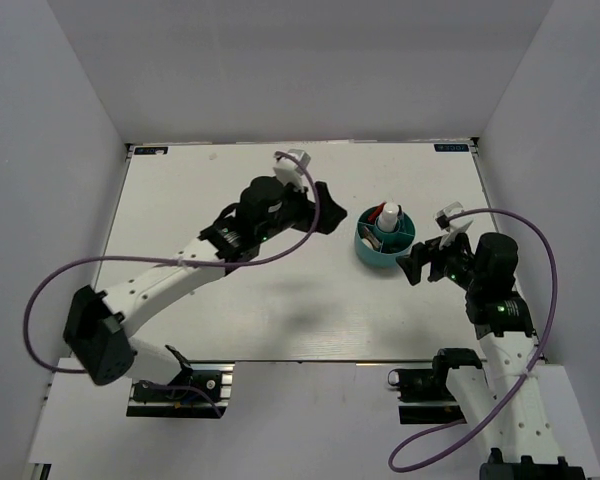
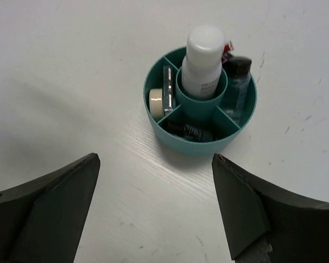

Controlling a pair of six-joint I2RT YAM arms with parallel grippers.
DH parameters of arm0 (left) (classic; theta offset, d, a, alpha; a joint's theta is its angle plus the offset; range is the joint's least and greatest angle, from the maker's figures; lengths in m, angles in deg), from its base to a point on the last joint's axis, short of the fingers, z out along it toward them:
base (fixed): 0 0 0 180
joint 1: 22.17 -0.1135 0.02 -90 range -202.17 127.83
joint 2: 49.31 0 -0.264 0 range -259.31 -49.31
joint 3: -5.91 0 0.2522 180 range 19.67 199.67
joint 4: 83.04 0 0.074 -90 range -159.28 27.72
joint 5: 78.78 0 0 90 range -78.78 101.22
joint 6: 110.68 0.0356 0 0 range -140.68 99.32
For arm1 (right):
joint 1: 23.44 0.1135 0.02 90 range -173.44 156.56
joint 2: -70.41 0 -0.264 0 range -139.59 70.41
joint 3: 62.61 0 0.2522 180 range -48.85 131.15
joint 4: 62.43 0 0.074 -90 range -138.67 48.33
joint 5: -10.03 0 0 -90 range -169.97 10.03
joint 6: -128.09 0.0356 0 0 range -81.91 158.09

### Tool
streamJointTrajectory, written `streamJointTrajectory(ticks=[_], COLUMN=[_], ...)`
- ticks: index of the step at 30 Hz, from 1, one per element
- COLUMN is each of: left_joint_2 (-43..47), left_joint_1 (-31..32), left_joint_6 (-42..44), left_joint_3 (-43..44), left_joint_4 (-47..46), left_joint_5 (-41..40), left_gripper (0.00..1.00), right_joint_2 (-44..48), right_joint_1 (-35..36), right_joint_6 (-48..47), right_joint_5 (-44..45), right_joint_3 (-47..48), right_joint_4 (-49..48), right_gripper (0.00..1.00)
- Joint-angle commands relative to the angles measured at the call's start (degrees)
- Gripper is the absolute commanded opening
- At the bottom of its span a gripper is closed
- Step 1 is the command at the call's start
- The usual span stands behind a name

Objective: Organize the makeup

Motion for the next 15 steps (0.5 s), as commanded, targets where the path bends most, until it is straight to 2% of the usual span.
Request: streamJointTrajectory(ticks=[1,6,10,15], left_joint_2=[7.00,18.23,25.19,30.13], left_joint_1=[-1.12,-2.27,-2.27,-2.27], left_joint_6=[-2.31,-3.88,-6.44,-8.90], left_joint_3=[-4.30,-10.19,-13.79,-17.66], left_joint_4=[15.04,21.99,23.76,24.29], left_joint_5=[-7.74,-8.45,-10.83,-10.92], left_gripper=[0.98,0.98,0.98,0.98], right_joint_2=[-2.40,-4.78,-7.15,-6.98], right_joint_1=[-0.18,-0.26,-0.18,-0.18], right_joint_6=[3.69,8.68,8.61,8.61], right_joint_5=[3.61,10.72,17.58,18.21], right_joint_3=[1.68,4.05,5.90,5.73], right_joint_4=[1.20,3.83,5.51,4.55], right_gripper=[0.89,0.89,0.89,0.89])
